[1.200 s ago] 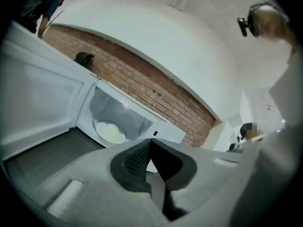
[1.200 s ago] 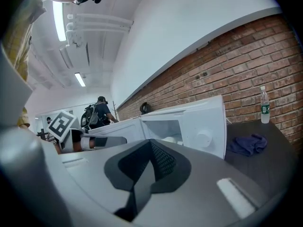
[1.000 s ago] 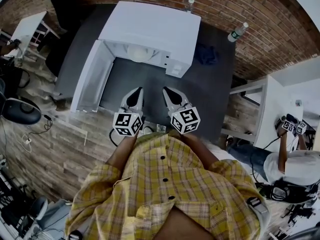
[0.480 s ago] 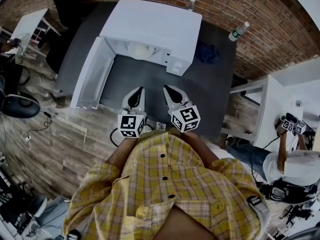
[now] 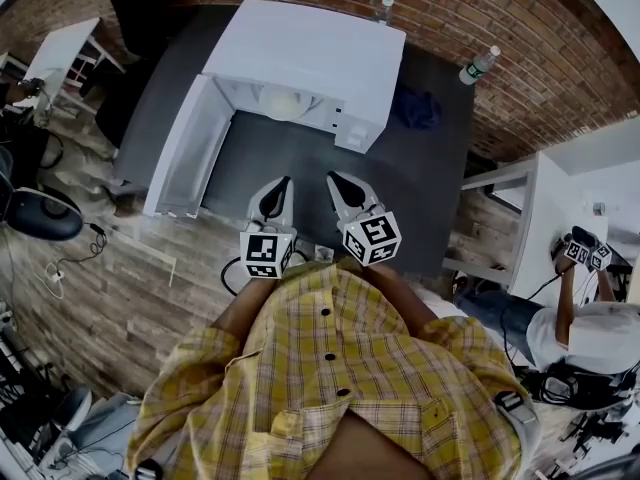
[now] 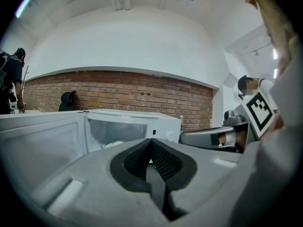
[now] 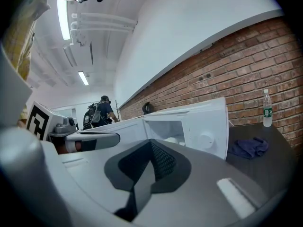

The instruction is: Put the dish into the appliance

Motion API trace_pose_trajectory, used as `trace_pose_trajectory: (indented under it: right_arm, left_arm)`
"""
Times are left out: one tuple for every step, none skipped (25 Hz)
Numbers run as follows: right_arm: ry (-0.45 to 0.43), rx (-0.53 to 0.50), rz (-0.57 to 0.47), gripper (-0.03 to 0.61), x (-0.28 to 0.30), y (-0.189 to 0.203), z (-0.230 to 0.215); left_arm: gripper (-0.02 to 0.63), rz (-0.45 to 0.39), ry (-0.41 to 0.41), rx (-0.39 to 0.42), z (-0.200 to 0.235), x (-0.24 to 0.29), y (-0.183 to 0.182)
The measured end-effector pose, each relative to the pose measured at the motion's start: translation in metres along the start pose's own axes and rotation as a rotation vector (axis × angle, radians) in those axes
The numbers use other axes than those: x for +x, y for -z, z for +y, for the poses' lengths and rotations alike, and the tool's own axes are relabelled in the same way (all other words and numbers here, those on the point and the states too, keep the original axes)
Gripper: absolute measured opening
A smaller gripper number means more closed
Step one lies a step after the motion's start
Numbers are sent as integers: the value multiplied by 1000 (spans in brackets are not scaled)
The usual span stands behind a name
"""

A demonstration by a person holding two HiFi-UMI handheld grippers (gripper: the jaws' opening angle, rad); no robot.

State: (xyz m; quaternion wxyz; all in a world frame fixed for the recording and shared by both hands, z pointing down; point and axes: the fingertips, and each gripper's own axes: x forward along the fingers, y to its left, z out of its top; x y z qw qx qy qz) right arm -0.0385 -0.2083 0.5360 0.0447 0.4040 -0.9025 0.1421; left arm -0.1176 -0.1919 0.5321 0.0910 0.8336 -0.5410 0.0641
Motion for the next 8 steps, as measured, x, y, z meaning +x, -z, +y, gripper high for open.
trace_pose_trajectory:
  right_arm:
    - [0,1,-1,2,0,0,0]
    - [0,1,-2,2,-1,0,0]
    - [0,2,-3,2,-1,-1,0]
    - [0,1,-4,2,-1,-1,0]
    - [-1,0,-5,2,-1,-1,0]
    - [-3,-1,-5,2,-2,-1,1]
    - [-5,-3,-6,2,-2,-1,1]
    - [-6,-4,-6,2,-2,-1,1]
  left_arm:
    - [0,1,1,6,-1,0,0]
    - [0,3,2,10,-2,0,-1]
    - [0,4,2,14,-2,0,-1]
    - [0,3,0,16,-2,-1,-1]
    - [0,3,-2,16,-1,-1,0]
    - [0,3,-5,13,-1,-1,1]
    - [0,4,-7,9,0,-1,1]
    - [0,5,-10,6,1,-2,2]
